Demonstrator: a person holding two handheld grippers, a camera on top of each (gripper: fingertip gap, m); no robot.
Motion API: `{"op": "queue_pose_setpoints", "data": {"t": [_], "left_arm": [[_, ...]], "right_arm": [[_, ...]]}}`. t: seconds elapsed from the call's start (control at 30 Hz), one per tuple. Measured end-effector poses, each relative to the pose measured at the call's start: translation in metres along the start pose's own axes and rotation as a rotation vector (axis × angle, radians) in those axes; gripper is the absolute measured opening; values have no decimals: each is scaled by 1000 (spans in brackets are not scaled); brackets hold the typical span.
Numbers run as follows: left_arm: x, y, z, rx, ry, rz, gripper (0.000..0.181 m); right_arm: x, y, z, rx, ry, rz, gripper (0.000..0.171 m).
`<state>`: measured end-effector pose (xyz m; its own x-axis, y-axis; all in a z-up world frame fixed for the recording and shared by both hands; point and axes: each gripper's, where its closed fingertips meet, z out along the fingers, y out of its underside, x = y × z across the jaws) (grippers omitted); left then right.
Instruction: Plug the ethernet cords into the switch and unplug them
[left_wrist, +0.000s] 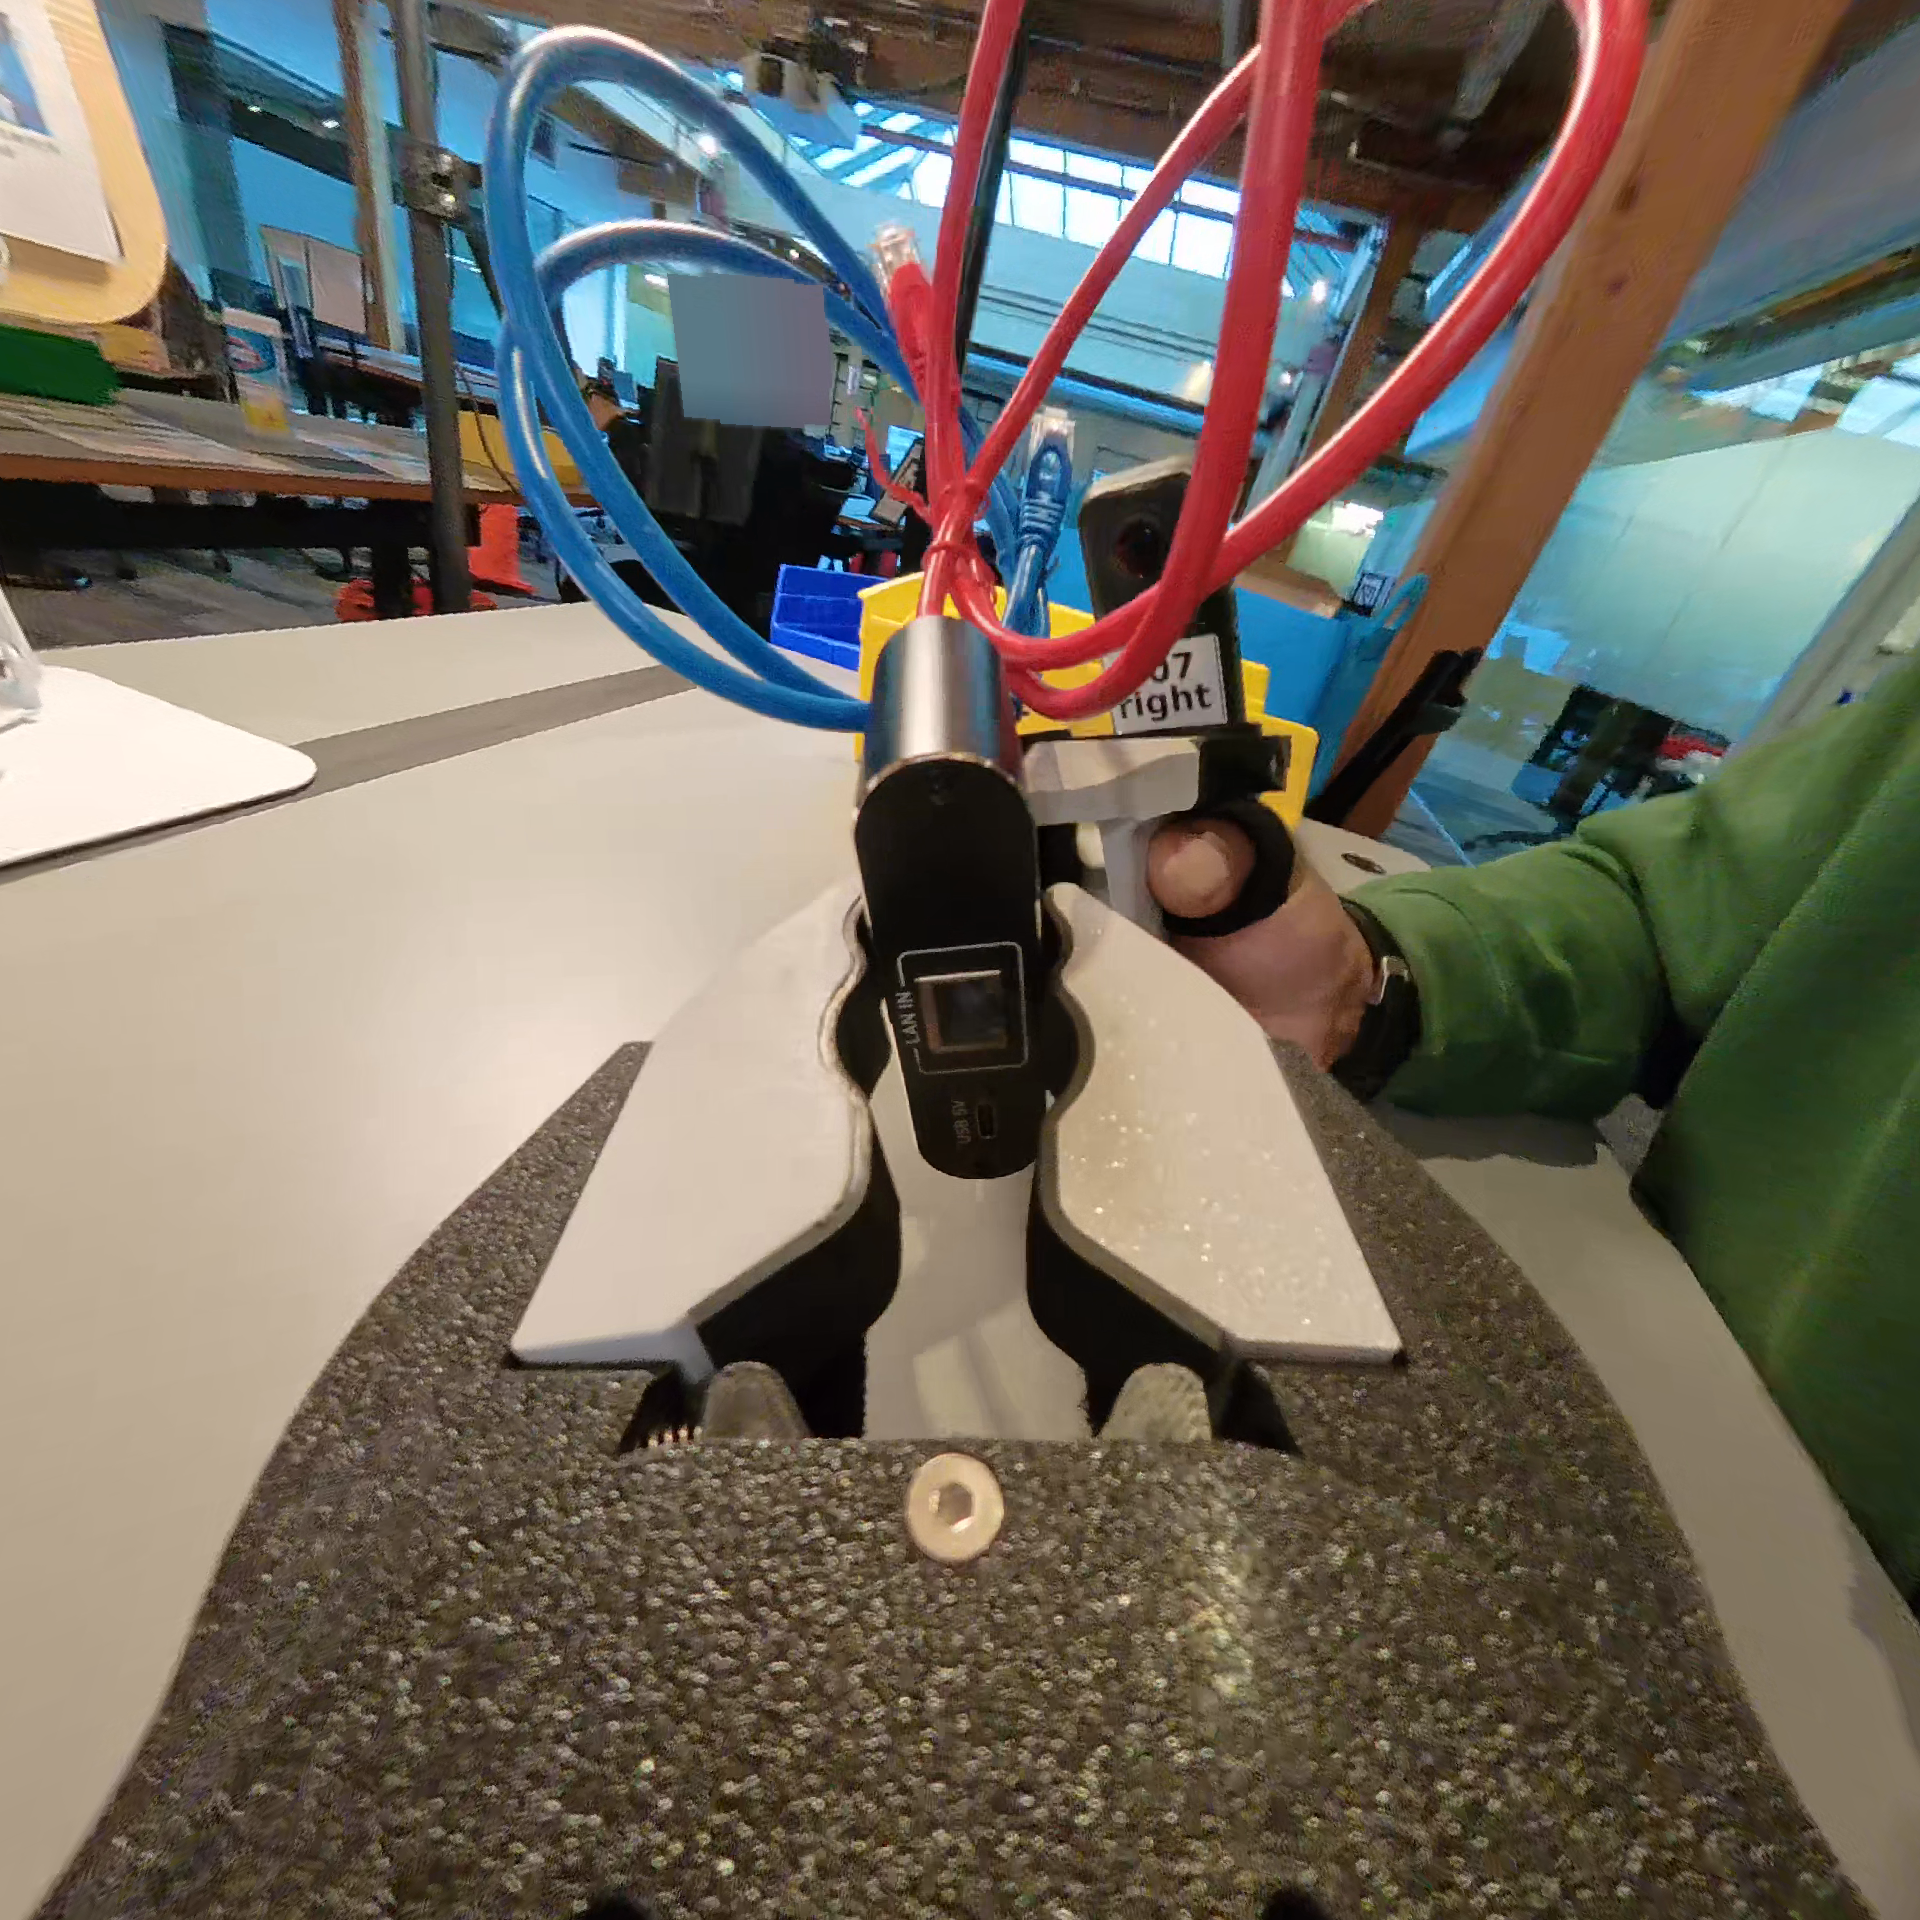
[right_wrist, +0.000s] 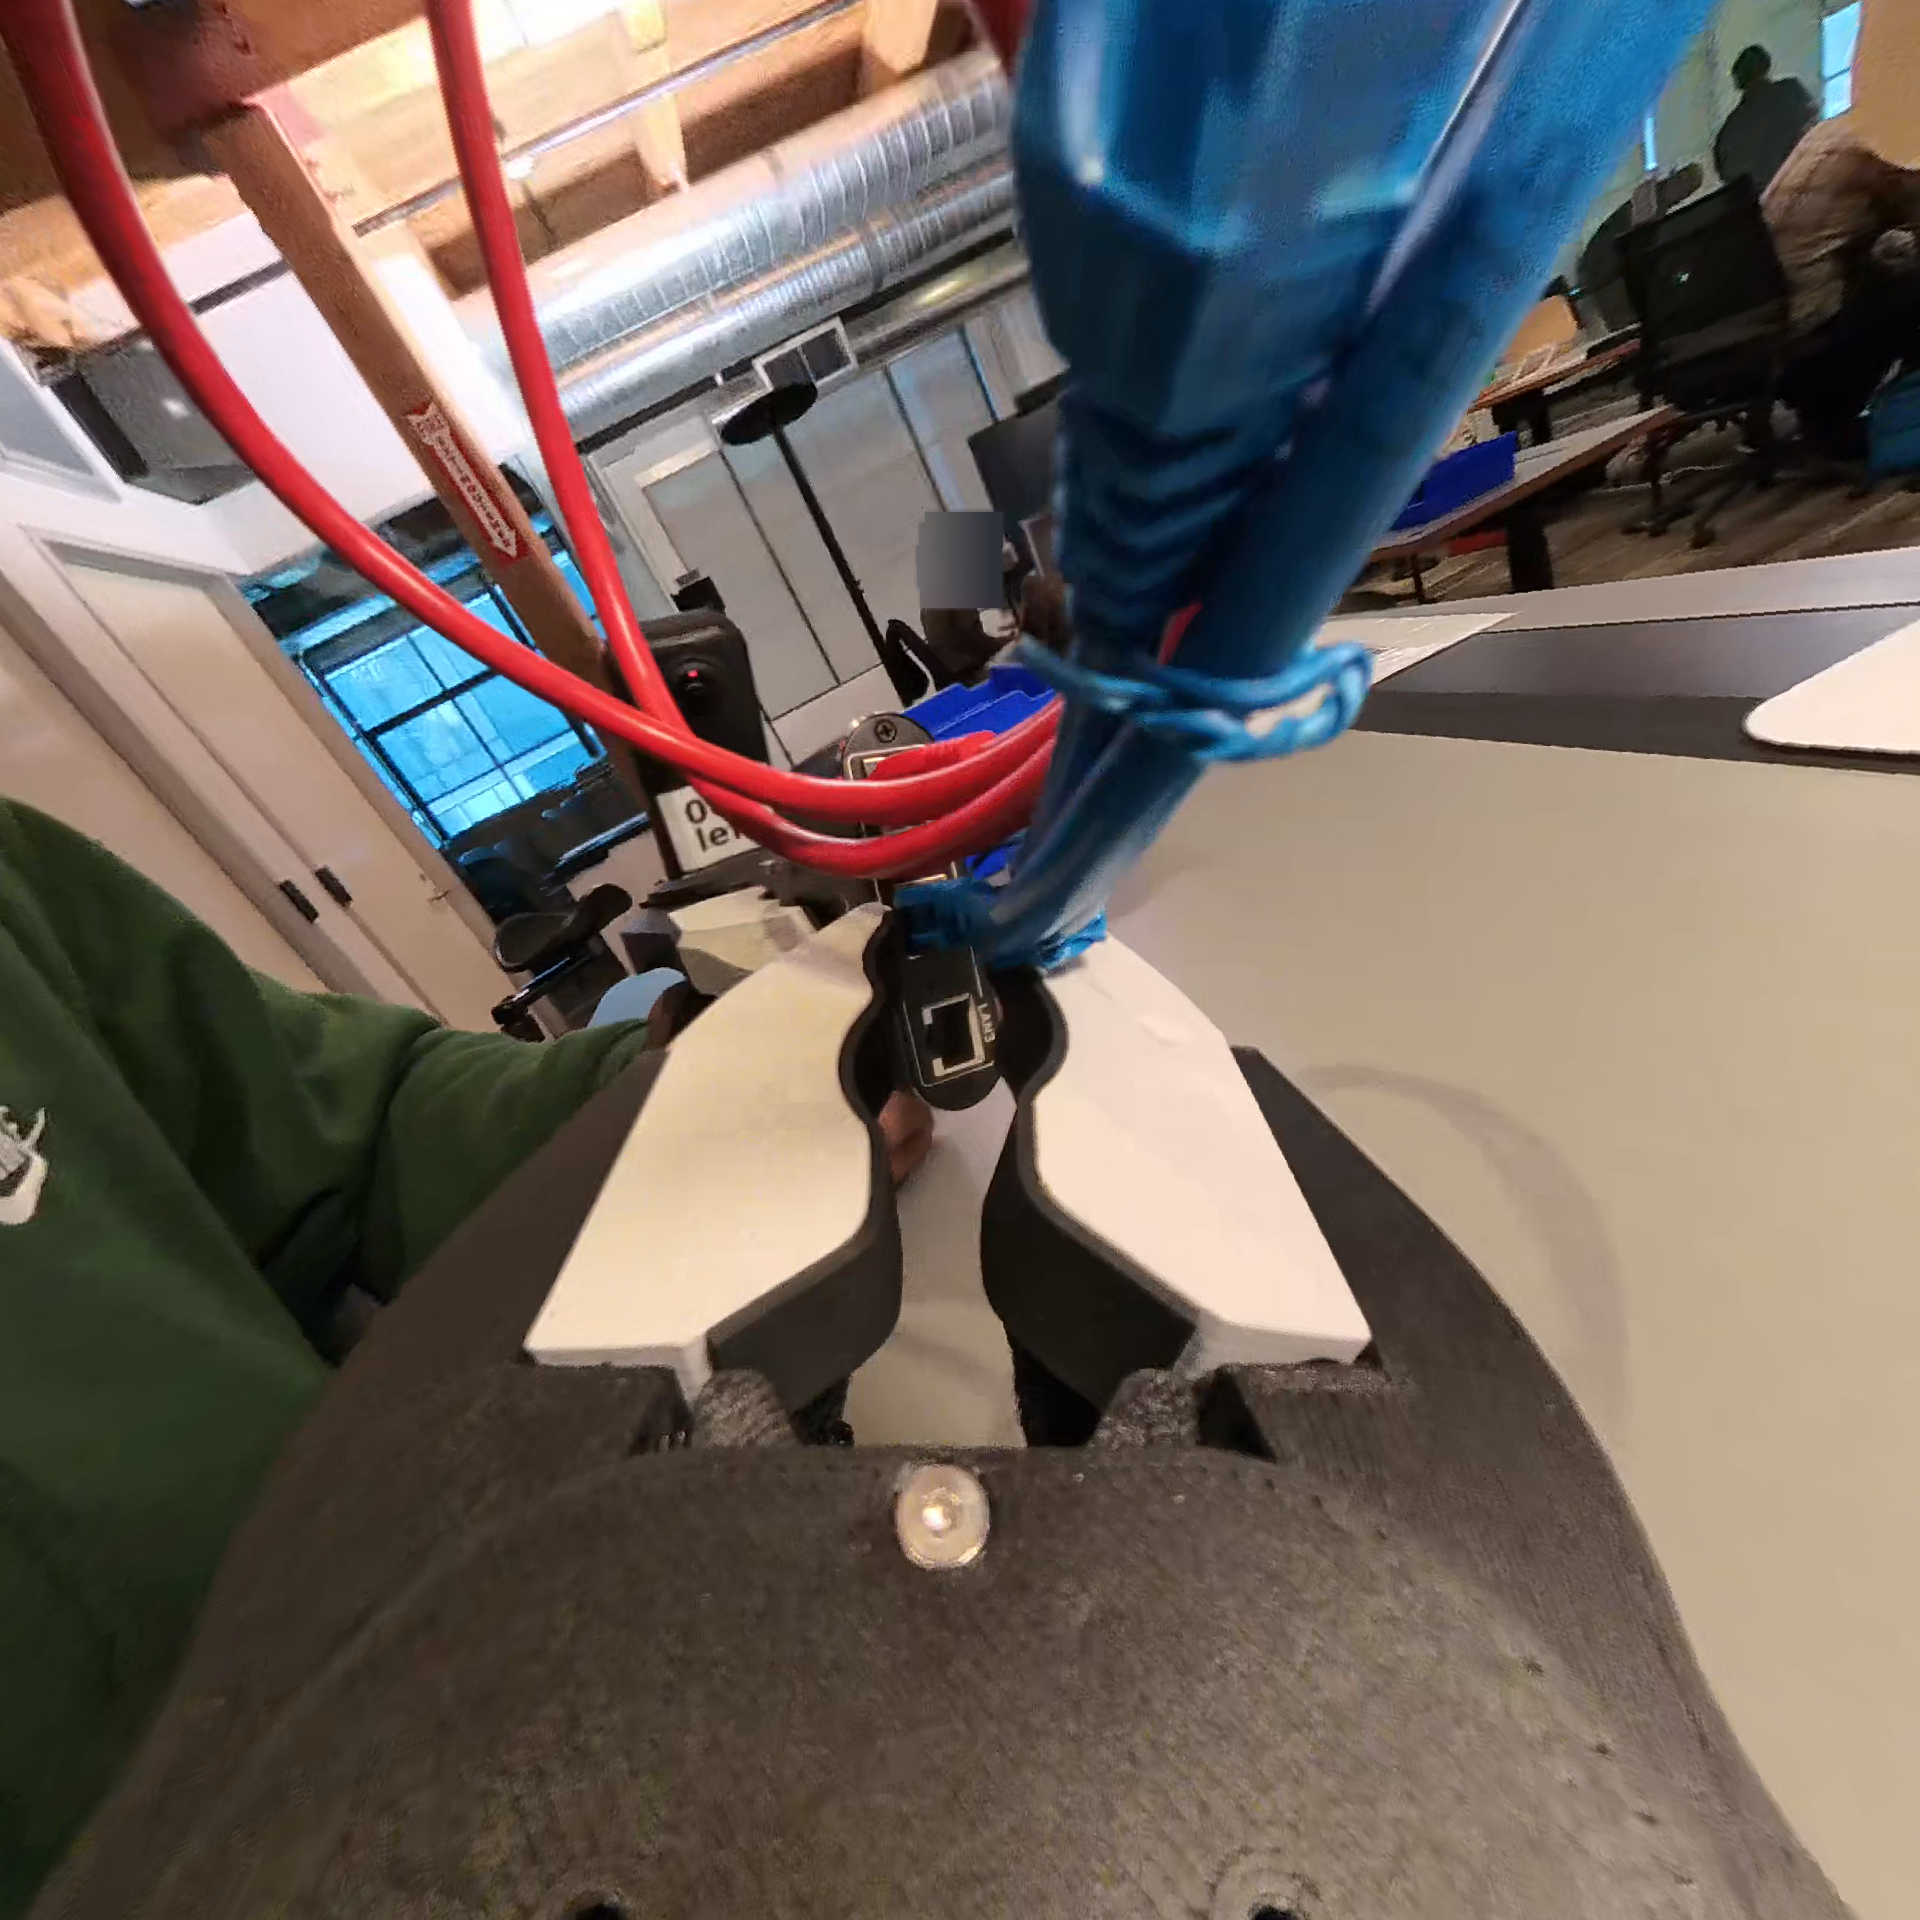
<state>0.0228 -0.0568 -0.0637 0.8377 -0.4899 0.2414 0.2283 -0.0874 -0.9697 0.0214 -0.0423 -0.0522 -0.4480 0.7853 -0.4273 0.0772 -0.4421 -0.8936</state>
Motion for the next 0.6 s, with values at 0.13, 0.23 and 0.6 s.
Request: {"op": "queue_pose_setpoints", "data": {"t": [0.13, 0.23, 0.6], "left_arm": [[2, -2, 1, 28, 48, -76, 26], [10, -4, -3, 41, 161, -122, 26], [8, -4, -3, 27, 99, -36, 26]], "right_arm": [[-1, -3, -1, 3, -20, -4, 16], [-11, -2, -1, -12, -149, 11, 15], [-11, -2, -1, -44, -136, -19, 15]]}}
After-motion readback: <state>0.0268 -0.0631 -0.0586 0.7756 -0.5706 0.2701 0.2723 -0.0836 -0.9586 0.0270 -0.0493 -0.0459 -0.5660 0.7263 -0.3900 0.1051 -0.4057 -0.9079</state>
